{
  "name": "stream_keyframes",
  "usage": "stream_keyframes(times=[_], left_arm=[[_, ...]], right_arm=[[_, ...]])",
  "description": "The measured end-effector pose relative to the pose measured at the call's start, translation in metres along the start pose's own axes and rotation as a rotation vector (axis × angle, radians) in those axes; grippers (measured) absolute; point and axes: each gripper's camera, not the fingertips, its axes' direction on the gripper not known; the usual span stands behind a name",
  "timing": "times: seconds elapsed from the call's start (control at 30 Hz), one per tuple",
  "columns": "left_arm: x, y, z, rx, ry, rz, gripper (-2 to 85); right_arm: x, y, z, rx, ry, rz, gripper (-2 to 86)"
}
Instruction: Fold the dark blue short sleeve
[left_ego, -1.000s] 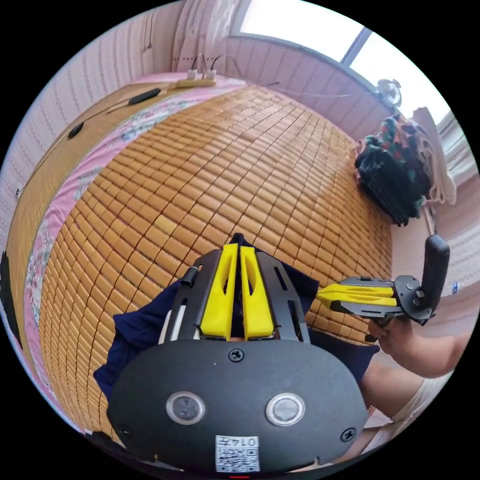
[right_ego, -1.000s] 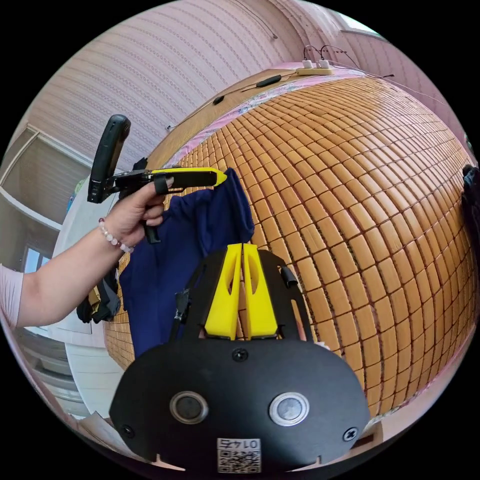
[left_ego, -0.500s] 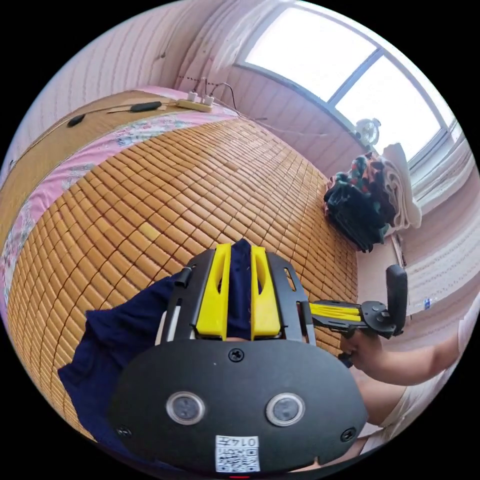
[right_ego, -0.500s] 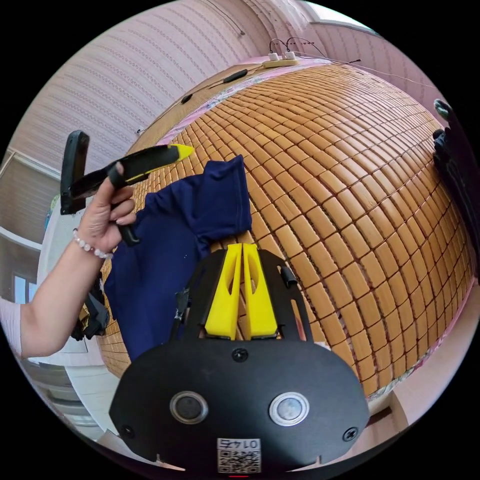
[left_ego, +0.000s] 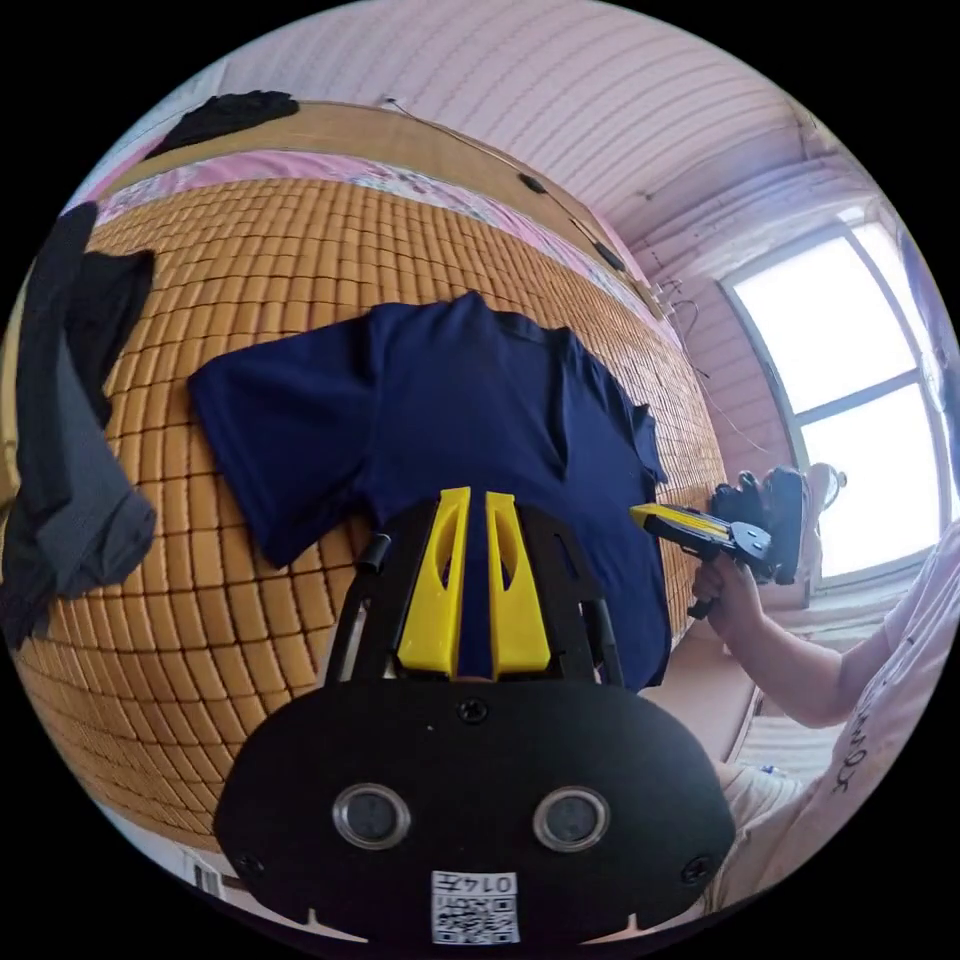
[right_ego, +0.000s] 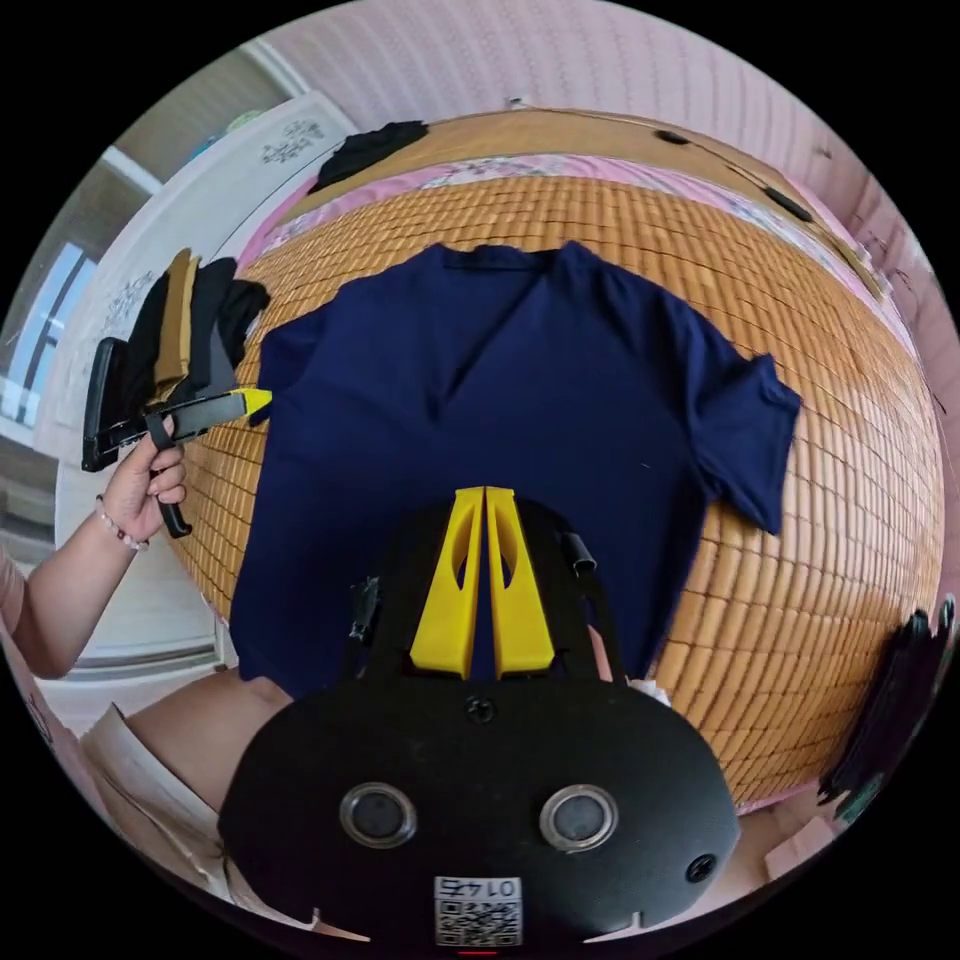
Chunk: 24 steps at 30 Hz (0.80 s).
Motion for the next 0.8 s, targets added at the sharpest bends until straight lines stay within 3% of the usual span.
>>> stream_keyframes(times=[0.17,0.3,0.6,0.8], left_arm=[[-0.041,0.044,-0.037,0.097,-0.149,-0.130,4.2],[-0.073,0.059,-0.051,0.187,-0.134,-0.223,4.4],[-0.107,0.049,-0.046,0.146,-0.095,-0.295,7.5],[-0.111,0.055,-0.044,0.121,-0.159,-0.260,4.8]], right_arm=[[-0.102,-0.087,0.019,0.053,-0.148,-0.264,2.5],[-0.180,-0.156,0.041,0.055,-0.158,-0.455,6.8],[-0.286,-0.252,0.094,-0.079,-0.029,-0.581,9.9],[-0.301,-0.266,0.112,-0.066,0.095,-0.562,4.9]])
